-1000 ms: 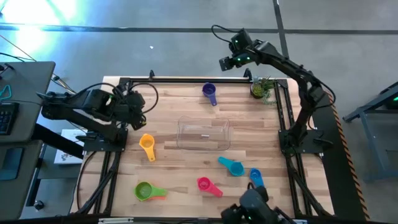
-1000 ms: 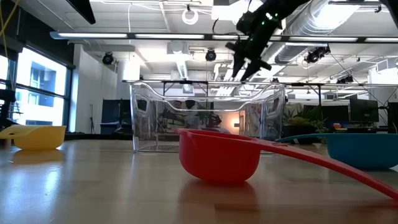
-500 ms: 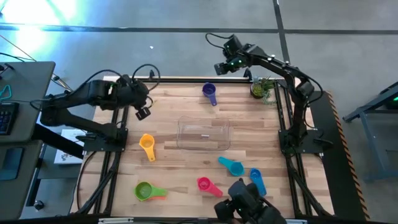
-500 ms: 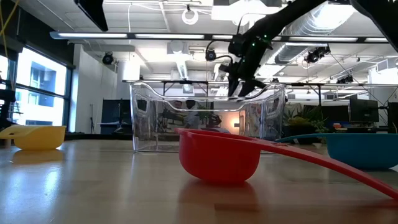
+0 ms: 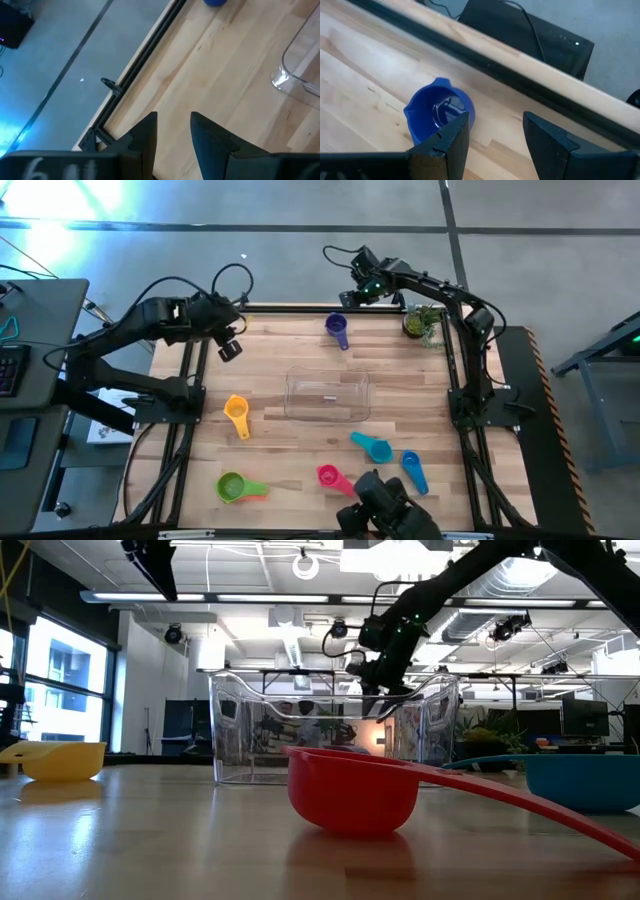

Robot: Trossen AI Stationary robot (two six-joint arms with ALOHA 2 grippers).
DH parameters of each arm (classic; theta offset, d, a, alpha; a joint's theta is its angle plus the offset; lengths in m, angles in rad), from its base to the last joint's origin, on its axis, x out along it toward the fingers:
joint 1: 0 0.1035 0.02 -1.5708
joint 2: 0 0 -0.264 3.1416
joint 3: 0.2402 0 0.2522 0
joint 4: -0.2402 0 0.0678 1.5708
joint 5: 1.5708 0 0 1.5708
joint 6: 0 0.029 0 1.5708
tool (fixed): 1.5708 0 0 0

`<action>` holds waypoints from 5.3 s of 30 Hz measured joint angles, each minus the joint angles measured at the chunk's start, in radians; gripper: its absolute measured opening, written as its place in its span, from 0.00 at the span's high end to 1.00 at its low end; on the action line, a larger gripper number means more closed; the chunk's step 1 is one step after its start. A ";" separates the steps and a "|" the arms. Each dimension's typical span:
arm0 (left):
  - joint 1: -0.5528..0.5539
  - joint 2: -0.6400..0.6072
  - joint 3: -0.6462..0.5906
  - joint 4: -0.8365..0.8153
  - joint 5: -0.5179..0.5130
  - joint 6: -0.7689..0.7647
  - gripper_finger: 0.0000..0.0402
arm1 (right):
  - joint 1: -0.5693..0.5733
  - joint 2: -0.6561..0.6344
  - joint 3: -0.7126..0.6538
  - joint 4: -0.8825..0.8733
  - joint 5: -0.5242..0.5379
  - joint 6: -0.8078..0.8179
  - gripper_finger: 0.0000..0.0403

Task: Nest measuring cups in basket
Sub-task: Stack the dark blue measuring cup on top of the green measuring cup

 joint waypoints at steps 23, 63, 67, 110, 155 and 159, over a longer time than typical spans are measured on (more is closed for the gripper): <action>0.045 0.004 0.000 0.037 0.056 0.032 0.73 | 0.098 0.075 0.000 0.010 0.108 0.070 0.56; 0.045 0.004 0.000 0.036 0.057 0.049 0.73 | 0.127 0.140 -0.008 0.031 0.130 0.075 0.77; 0.045 0.004 0.000 0.036 0.057 0.049 0.73 | 0.127 0.140 -0.008 0.031 0.128 0.075 0.83; 0.042 0.004 -0.001 0.031 0.060 0.194 0.73 | 0.148 0.139 0.102 0.002 0.139 -0.025 1.00; -0.212 -0.117 -0.001 -0.042 0.242 -0.048 0.73 | 0.614 0.138 0.630 -0.502 0.088 0.033 1.00; -0.252 -0.135 -0.001 -0.073 0.240 -0.097 0.73 | 0.670 0.138 0.630 -0.478 0.093 0.062 1.00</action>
